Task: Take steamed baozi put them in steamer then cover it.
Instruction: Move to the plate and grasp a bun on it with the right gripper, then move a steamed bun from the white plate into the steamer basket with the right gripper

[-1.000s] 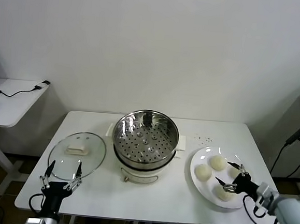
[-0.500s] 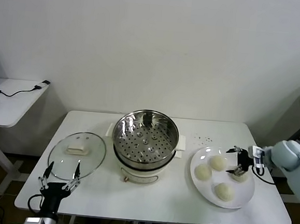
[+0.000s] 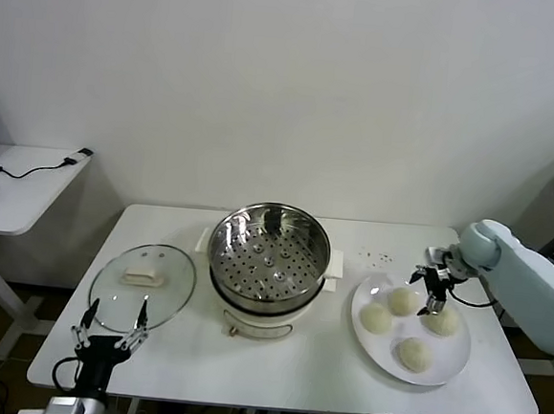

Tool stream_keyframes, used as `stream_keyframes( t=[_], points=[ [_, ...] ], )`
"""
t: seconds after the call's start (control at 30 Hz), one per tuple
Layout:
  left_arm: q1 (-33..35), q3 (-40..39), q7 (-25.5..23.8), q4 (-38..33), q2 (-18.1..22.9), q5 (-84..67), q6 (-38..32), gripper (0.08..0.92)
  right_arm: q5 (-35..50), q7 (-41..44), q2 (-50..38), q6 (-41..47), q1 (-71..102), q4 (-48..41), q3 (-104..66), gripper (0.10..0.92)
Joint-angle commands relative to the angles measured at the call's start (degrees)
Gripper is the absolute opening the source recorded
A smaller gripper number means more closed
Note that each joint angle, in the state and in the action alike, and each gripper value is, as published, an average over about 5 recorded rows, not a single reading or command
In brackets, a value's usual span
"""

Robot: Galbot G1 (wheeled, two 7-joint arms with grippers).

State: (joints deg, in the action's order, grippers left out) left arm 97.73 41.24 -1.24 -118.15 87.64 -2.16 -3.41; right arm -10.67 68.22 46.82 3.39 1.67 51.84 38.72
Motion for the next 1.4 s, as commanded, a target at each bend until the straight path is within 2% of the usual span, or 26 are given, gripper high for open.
stream_keyframes(
  t=[0.03, 0.57, 0.83, 1.03, 1.4],
  points=[
    [-0.33, -0.04, 0.0, 0.22, -0.03, 0.14, 0.25, 0.823, -0.83, 1.61, 5.43, -0.08, -4.84, -6.8, 5.32, 0.823],
    [-0.36, 0.24, 0.17, 0.49, 0.13, 0.24, 0.62, 0.823, -0.99, 2.26, 6.78, -0.86, -3.21, -8.4, 6.08, 0.812],
    [-0.25, 0.18, 0.31, 0.41, 0.15, 0.49, 0.72, 0.823, -0.93, 2.39, 6.77, -1.22, -2.7, -8.38, 4.88, 0.723],
    [-0.01, 0.17, 0.28, 0.23, 0.27, 0.52, 0.79, 0.823, -0.06, 2.75, 6.33, -2.28, -3.45, -7.81, 4.6, 0.69],
    [1.01, 0.05, 0.04, -0.53, 0.21, 0.39, 0.85, 0.823, 10.74, 9.56, 8.19, -13.71, -26.97, -4.12, 19.95, 0.686]
  ],
)
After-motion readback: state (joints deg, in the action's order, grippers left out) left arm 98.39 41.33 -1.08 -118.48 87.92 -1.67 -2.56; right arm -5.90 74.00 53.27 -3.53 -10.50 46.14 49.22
